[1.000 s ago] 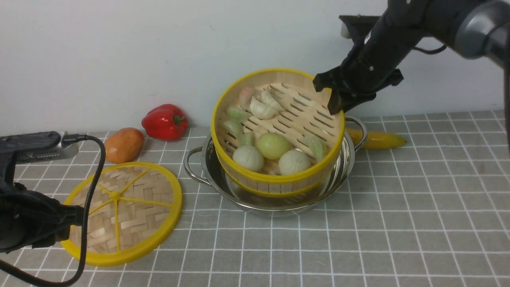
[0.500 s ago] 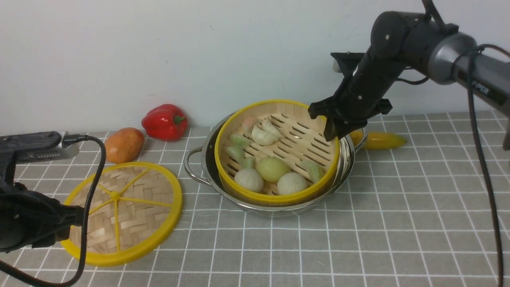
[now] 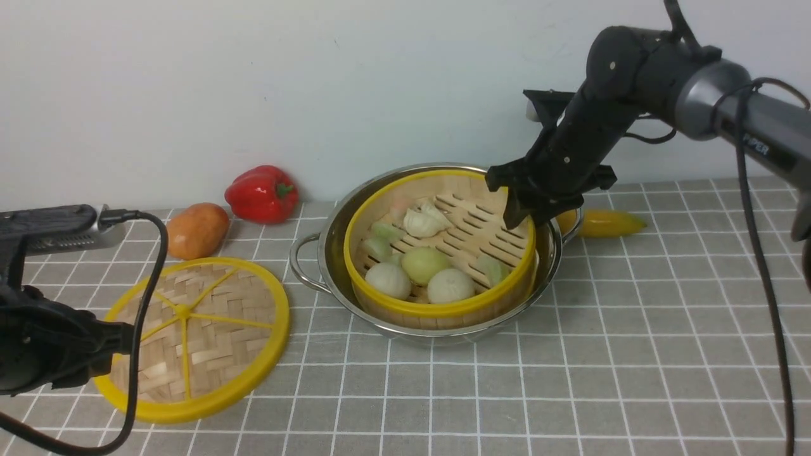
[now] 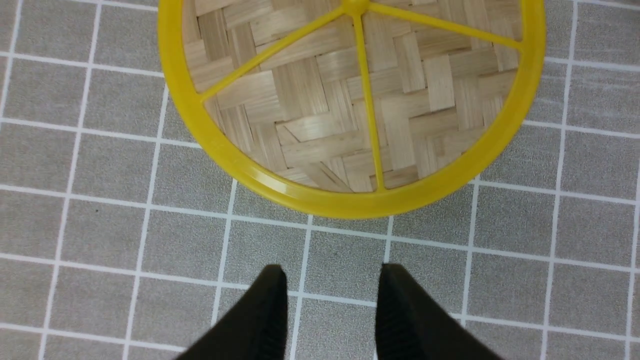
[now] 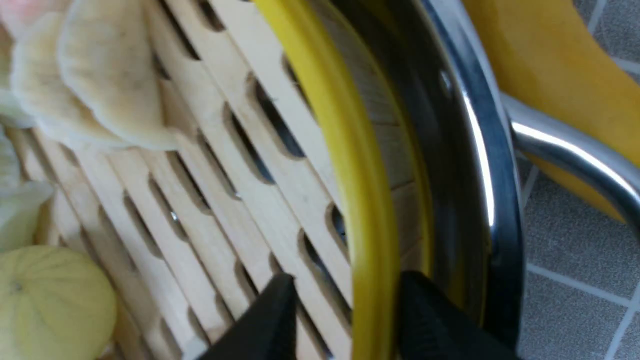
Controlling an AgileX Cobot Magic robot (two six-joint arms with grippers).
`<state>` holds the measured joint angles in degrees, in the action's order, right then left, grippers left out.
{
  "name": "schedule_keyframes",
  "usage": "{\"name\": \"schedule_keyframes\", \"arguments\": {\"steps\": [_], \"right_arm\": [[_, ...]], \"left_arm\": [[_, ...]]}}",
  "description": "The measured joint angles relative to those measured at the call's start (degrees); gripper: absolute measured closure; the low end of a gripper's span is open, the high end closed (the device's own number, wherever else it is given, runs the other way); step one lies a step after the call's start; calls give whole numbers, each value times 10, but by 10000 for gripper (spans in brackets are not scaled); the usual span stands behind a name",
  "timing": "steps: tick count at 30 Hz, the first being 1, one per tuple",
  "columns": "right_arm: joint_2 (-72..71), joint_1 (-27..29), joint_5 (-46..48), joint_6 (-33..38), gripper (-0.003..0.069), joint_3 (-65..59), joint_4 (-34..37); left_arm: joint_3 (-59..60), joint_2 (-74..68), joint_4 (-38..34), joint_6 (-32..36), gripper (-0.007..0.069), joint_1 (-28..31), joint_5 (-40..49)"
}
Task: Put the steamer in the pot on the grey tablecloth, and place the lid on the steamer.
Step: 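Place the bamboo steamer basket of food into the steel pot with the right gripper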
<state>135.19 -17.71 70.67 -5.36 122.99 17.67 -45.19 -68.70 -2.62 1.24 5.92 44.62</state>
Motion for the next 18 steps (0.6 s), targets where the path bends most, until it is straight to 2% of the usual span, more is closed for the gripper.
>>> {"name": "schedule_keyframes", "arguments": {"steps": [5, 18], "right_arm": [[0, 0, 0, 0, 256, 0, 3], [0, 1, 0, 12, 235, 5, 23]], "left_arm": [[0, -21, -1, 0, 382, 0, -14], [0, -66, -28, 8, 382, 0, -47]]}}
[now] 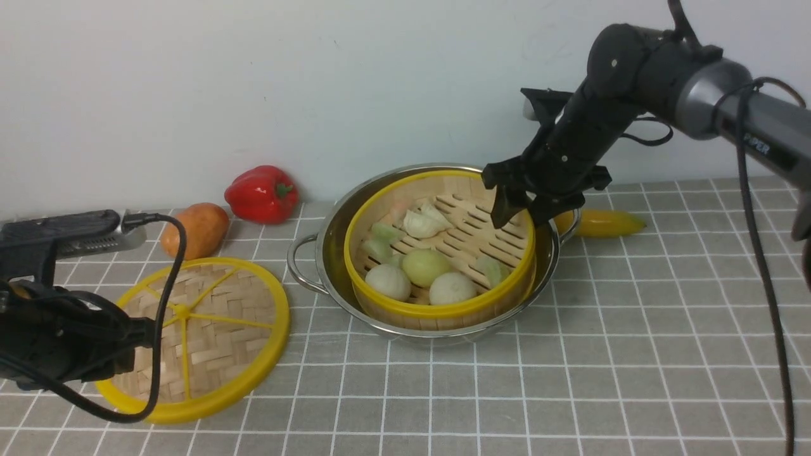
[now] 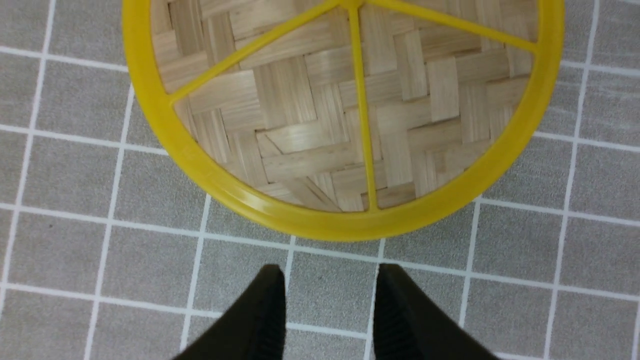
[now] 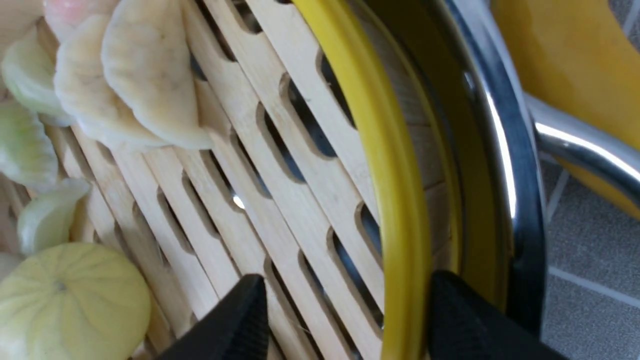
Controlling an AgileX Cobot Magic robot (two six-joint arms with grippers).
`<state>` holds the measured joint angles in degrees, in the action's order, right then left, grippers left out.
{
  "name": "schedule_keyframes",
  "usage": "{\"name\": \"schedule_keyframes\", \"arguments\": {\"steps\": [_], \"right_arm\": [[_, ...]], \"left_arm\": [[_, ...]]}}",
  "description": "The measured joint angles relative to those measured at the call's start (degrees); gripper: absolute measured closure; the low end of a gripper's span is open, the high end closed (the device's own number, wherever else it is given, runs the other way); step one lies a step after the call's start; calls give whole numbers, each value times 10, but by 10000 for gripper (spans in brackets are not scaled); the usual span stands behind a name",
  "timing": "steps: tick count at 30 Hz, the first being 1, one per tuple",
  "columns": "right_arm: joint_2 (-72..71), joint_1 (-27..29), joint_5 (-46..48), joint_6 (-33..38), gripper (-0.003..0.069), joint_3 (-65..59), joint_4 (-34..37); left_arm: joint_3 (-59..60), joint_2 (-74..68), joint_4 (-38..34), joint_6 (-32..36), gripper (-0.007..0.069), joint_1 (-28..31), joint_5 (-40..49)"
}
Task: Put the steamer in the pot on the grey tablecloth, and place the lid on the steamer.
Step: 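Place the bamboo steamer basket of food into the steel pot with the right gripper, then grasp the bamboo steamer lid lying on the table by its centre knob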
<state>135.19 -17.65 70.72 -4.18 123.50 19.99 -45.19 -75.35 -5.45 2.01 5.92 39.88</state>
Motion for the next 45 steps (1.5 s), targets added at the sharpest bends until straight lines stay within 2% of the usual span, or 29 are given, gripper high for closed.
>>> {"name": "schedule_keyframes", "arguments": {"steps": [6, 11, 19, 27, 30, 35, 40, 45], "right_arm": [[0, 0, 0, 0, 235, 11, -1], [0, 0, -2, 1, 235, 11, -36], [0, -1, -2, 1, 235, 16, -33], [-25, -1, -1, 0, 235, 28, -110], [-71, -1, -1, 0, 235, 28, -159], [-167, -1, 1, 0, 237, 28, -171], [-329, -1, -4, 0, 237, 28, -123], [-460, -1, -5, 12, 237, 29, -75]], "left_arm": [[0, 0, -11, 3, 382, 0, -21], [0, 0, -13, 17, 382, 0, -31], [0, 0, -15, 21, 382, 0, -38], [0, -1, -15, 21, 382, 0, -49], [0, -5, -15, 21, 382, 0, -81], [-28, -42, -16, 21, 382, 0, -110], [-102, -129, -16, 21, 382, 0, -94], [-183, -200, -16, 22, 382, 0, -33]]}}
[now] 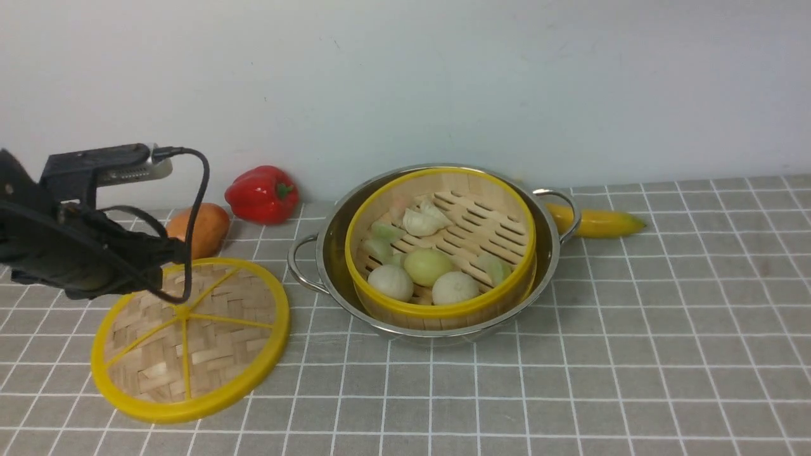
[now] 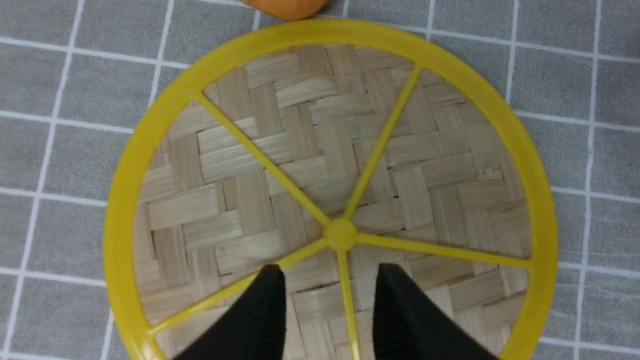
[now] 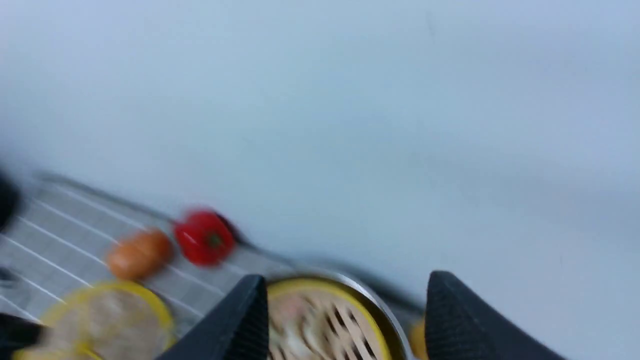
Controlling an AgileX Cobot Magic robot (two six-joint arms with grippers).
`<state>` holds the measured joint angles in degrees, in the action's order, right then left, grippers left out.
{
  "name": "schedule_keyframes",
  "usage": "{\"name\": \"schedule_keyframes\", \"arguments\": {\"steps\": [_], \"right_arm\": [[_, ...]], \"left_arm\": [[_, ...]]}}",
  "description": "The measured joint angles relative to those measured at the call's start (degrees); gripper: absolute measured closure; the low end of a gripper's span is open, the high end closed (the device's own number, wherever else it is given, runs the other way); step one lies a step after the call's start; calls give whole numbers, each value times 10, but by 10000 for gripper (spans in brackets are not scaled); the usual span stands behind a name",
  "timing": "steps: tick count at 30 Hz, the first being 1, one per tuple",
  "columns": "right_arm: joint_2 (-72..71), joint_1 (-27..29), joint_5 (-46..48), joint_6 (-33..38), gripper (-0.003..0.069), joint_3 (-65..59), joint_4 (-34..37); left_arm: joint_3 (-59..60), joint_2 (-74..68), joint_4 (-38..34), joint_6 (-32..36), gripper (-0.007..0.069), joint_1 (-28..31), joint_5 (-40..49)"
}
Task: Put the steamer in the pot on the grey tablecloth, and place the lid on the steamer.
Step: 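Grasp the bamboo steamer lid lying on the table by its centre knob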
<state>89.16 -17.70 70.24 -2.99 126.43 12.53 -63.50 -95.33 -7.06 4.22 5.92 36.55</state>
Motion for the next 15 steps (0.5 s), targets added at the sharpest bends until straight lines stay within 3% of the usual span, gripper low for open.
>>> {"name": "schedule_keyframes", "arguments": {"steps": [6, 15], "right_arm": [[-162, 0, 0, 5, 237, -17, 11], [-369, 0, 1, 17, 237, -184, 6]], "left_arm": [[-82, -71, -1, 0, 382, -2, 76], [-96, -119, 1, 1, 382, -9, 87]]}}
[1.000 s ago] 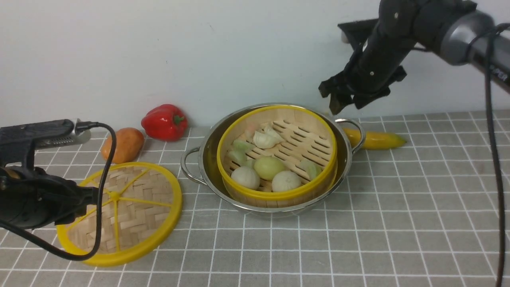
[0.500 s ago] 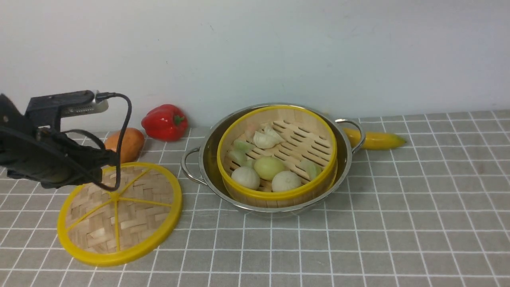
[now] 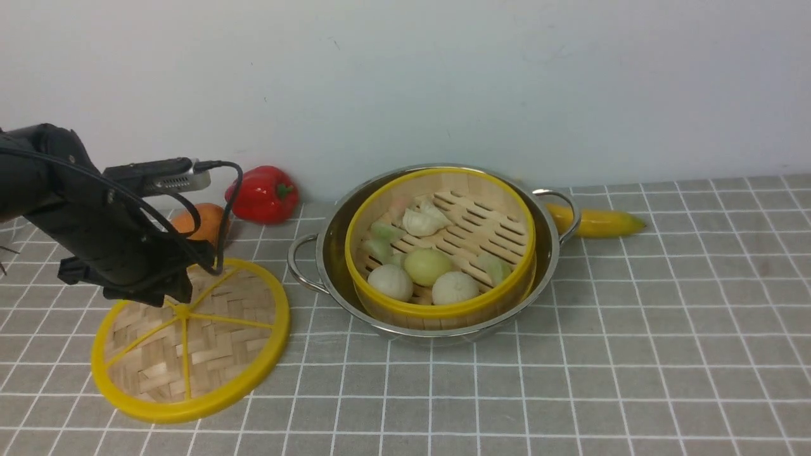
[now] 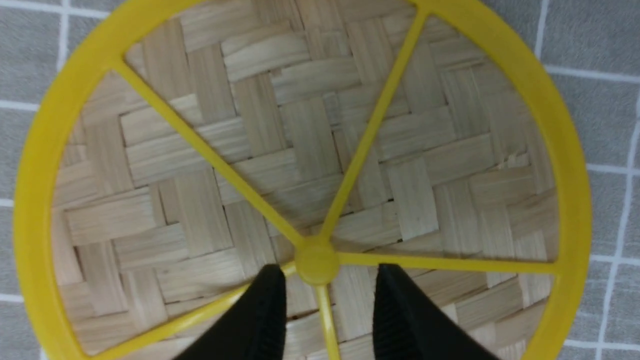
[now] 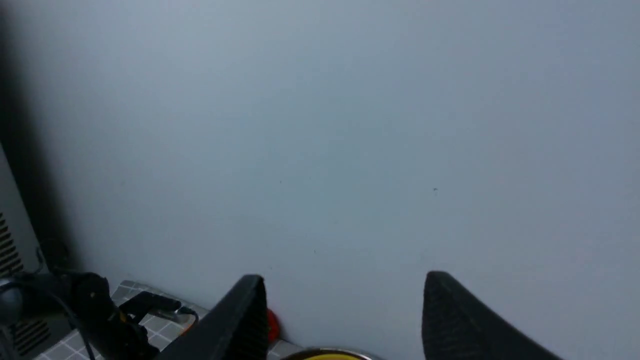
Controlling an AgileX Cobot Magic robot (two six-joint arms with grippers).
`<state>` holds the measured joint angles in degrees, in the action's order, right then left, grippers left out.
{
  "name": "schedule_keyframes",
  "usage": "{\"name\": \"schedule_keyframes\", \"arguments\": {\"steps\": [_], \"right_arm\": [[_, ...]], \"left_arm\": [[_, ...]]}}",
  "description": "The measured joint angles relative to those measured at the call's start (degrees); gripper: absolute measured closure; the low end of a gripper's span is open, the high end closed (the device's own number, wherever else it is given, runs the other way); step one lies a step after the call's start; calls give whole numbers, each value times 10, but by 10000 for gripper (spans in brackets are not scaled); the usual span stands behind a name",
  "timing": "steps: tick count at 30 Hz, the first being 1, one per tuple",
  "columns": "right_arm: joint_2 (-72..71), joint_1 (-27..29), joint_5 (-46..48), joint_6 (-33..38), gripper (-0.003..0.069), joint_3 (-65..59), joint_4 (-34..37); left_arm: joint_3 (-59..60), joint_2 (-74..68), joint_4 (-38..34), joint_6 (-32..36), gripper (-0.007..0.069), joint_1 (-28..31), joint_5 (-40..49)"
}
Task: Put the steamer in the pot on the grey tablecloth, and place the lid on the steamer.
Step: 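Grasp the bamboo steamer lid lying on the table by its centre knob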
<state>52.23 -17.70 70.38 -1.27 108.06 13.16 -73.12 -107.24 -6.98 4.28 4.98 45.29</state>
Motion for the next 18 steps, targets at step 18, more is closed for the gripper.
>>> {"name": "schedule_keyframes", "arguments": {"steps": [18], "right_arm": [[-52, 0, 4, -12, 237, -60, 10]], "left_arm": [[-3, -38, 6, 2, 500, -1, -19]]}}
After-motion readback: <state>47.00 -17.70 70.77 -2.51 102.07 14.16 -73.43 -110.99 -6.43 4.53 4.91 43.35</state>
